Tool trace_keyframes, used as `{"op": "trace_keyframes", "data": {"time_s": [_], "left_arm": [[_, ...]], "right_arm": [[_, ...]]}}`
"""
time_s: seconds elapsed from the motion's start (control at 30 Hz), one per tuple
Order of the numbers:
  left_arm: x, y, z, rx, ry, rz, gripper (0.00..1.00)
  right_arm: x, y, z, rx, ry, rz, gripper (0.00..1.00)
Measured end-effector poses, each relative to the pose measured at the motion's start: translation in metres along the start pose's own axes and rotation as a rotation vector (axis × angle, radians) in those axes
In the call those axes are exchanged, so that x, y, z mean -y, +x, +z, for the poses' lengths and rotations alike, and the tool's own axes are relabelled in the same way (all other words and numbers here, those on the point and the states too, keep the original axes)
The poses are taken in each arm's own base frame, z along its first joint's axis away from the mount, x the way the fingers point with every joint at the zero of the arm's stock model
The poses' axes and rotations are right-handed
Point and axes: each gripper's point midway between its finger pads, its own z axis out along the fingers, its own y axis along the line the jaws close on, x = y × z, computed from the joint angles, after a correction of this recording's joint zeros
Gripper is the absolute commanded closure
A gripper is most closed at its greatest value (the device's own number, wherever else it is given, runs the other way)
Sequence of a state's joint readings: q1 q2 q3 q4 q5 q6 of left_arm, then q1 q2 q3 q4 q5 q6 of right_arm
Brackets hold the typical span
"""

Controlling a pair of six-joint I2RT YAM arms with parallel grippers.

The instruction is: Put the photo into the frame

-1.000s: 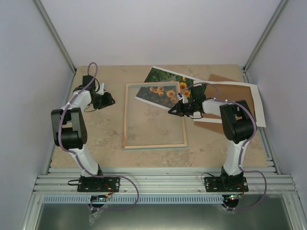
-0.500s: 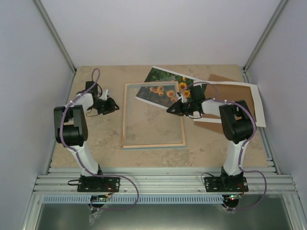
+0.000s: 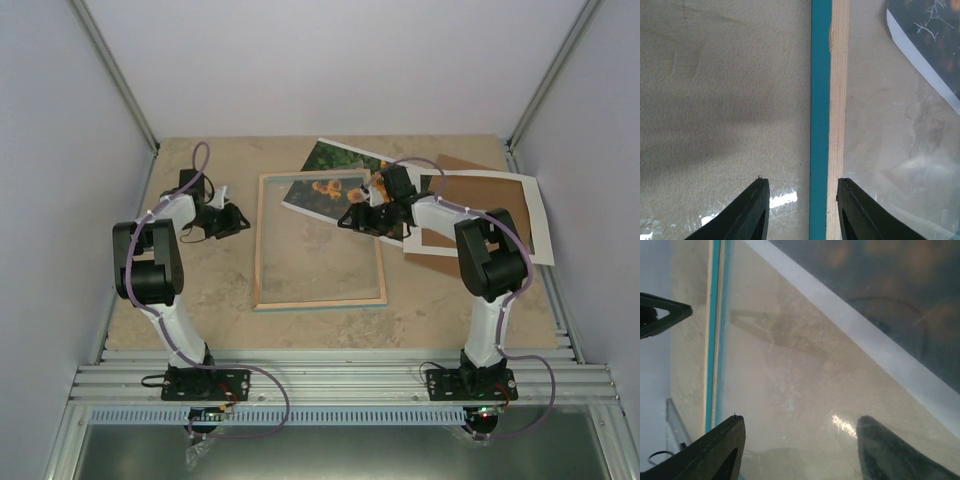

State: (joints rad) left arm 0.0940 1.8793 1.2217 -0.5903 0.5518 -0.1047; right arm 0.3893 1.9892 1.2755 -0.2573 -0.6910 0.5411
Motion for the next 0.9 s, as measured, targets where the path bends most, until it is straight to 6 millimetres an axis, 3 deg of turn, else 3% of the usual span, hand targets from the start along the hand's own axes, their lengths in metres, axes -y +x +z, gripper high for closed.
{"op": "trace_keyframes", "data": {"time_s": [0.37,0.5,0.9], "left_arm": [[0.000,0.000,0.000,0.003,0.000,0.002,0.60],[0.000,-0.001,0.000,0.004,-0.001,0.002,0.60],[-0.002,-0.001,0.000,0.005,-0.011,0.003,0.60]], "right_arm": [[0.006,-0.001,0.002,0.006,0.251,-0.006,0.15],[0.014,-0.001,-0.001,0.011,0.315,0.001,0.03],[0.028,0.001,-0.007,0.017,0.407,0.008,0.02]]}}
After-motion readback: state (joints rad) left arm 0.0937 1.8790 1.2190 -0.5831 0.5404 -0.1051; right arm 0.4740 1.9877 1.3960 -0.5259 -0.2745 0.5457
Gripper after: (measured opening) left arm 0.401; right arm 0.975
